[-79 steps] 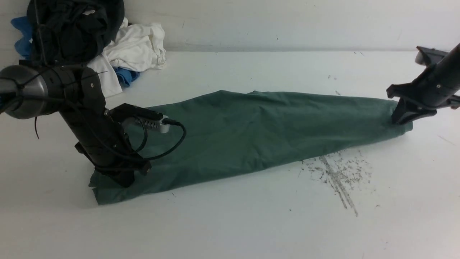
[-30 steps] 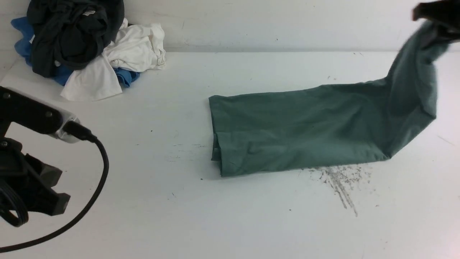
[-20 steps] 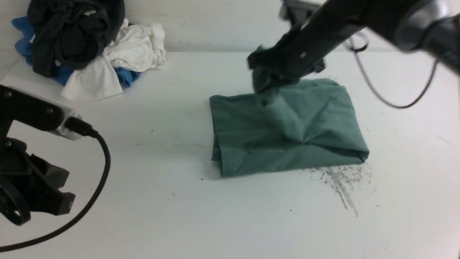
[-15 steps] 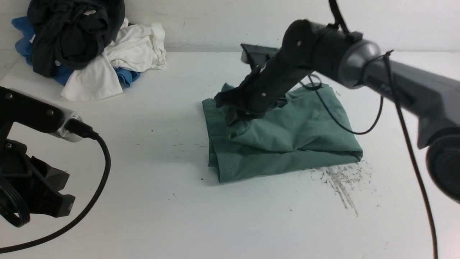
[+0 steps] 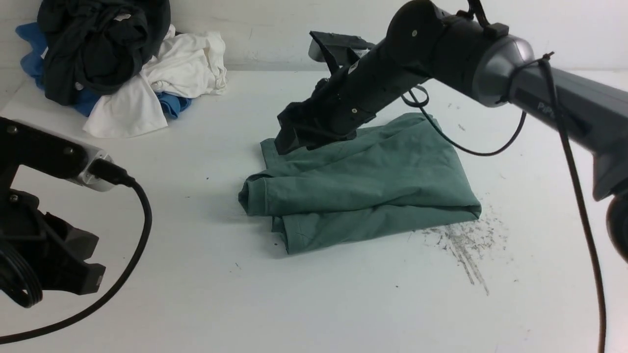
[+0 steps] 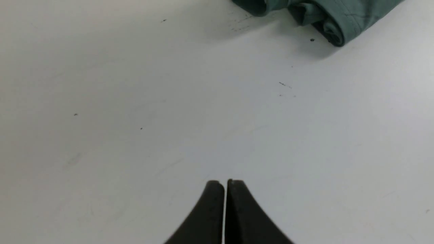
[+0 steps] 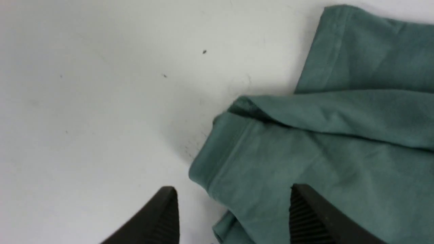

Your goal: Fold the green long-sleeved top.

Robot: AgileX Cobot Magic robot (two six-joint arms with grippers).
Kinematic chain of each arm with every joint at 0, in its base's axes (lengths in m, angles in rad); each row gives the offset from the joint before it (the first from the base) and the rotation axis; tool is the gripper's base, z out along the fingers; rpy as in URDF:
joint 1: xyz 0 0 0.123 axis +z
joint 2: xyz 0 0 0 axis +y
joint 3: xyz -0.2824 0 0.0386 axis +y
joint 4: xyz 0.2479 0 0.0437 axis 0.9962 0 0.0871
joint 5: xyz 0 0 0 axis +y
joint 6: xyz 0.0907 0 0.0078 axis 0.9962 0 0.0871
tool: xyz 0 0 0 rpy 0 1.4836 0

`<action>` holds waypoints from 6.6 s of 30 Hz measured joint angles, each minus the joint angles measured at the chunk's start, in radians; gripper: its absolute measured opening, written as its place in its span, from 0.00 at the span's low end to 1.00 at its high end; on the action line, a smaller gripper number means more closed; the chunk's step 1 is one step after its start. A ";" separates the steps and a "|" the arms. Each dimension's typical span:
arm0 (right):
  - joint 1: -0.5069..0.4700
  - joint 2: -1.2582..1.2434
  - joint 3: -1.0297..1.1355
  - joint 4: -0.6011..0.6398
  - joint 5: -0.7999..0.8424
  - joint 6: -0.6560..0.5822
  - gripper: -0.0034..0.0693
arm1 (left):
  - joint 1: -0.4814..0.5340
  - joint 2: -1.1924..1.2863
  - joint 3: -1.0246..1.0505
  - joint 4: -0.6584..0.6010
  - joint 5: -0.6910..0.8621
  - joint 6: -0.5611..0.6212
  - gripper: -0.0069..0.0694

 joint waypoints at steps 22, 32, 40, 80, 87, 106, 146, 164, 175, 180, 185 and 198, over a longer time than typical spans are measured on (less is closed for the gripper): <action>0.050 0.002 -0.032 -0.189 0.167 -0.054 0.03 | 0.000 0.000 0.000 -0.050 -0.020 0.001 0.08; 0.083 0.038 0.208 -0.176 0.049 -0.031 0.03 | 0.000 0.000 0.000 -0.050 -0.019 0.009 0.08; 0.085 0.071 0.195 -0.143 -0.249 -0.031 0.03 | 0.000 -0.001 0.000 -0.051 -0.015 0.009 0.08; 0.058 -1.501 1.456 -0.448 -0.850 0.104 0.03 | 0.000 -0.840 0.511 -0.057 -0.622 0.178 0.08; 0.058 -1.621 1.836 -0.419 -1.164 0.104 0.03 | 0.000 -0.840 0.524 -0.059 -0.620 0.178 0.08; -0.069 -1.959 2.074 -0.458 -0.803 0.100 0.03 | 0.000 -0.842 0.524 -0.060 -0.619 0.178 0.08; -0.537 -2.237 2.072 -0.462 -0.681 0.279 0.03 | 0.000 -0.844 0.526 -0.060 -0.592 0.178 0.08; -0.537 -2.237 2.072 -0.465 -0.680 0.279 0.03 | 0.018 -0.879 0.572 -0.025 -0.608 0.176 0.08; -0.537 -2.237 2.072 -0.465 -0.679 0.279 0.03 | 0.133 -0.958 0.784 0.069 -0.595 -0.166 0.08; -0.537 -2.237 2.072 -0.465 -0.679 0.279 0.03 | 0.079 -0.958 0.783 0.177 -0.431 -0.351 0.08; -0.537 -2.237 2.072 -0.465 -0.679 0.279 0.03 | 0.011 -0.958 0.781 0.217 -0.413 -0.392 0.08; -0.537 -2.237 2.072 -0.465 -0.679 0.279 0.03 | -0.008 -0.958 0.781 0.221 -0.413 -0.392 0.08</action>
